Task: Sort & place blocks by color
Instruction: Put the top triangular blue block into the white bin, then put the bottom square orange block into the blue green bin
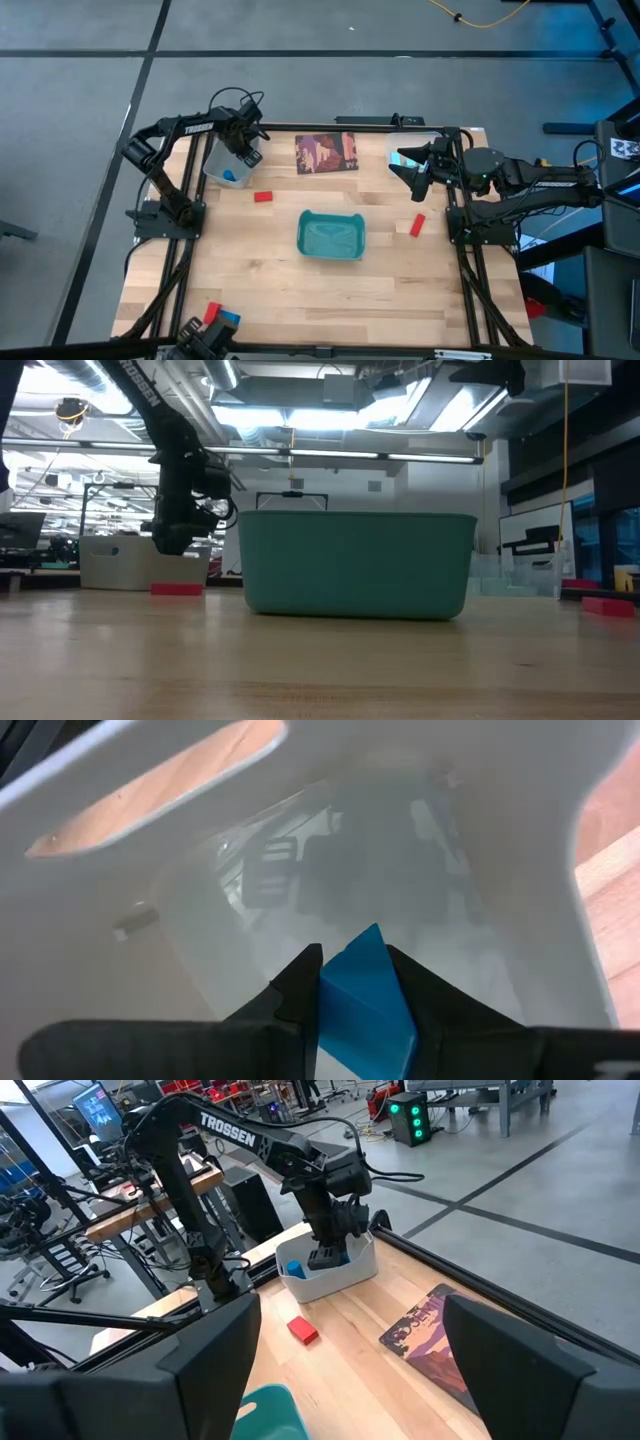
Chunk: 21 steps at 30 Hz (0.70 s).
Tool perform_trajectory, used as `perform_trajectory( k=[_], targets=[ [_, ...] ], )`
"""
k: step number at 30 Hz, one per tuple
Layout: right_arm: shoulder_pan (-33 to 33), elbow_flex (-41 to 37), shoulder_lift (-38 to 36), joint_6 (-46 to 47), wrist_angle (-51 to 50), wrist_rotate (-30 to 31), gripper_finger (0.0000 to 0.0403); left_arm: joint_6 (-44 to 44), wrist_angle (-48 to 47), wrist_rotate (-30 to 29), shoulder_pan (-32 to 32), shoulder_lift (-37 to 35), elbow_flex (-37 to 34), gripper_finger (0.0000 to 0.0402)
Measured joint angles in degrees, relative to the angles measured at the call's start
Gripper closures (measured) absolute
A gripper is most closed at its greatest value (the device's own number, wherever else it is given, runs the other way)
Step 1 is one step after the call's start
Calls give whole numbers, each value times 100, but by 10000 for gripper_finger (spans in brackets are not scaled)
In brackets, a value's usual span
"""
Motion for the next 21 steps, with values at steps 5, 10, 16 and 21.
perform_trajectory(
  k=[5, 10, 16, 21],
  targets=[
    [0, 0, 0, 0, 0, 0, 86, -3, 0, 0, 0, 0, 0, 313],
    [-1, 0, 0, 49, 0, 0, 86, -29, 0, 23, 0, 0, 0, 298],
    [0, 0, 0, 133, 0, 0, 86, -32, -1, 193, 0, 0, 0, 259],
    [0, 0, 0, 131, 0, 0, 86, -46, -28, 192, 0, 0, 0, 228]
  ],
)
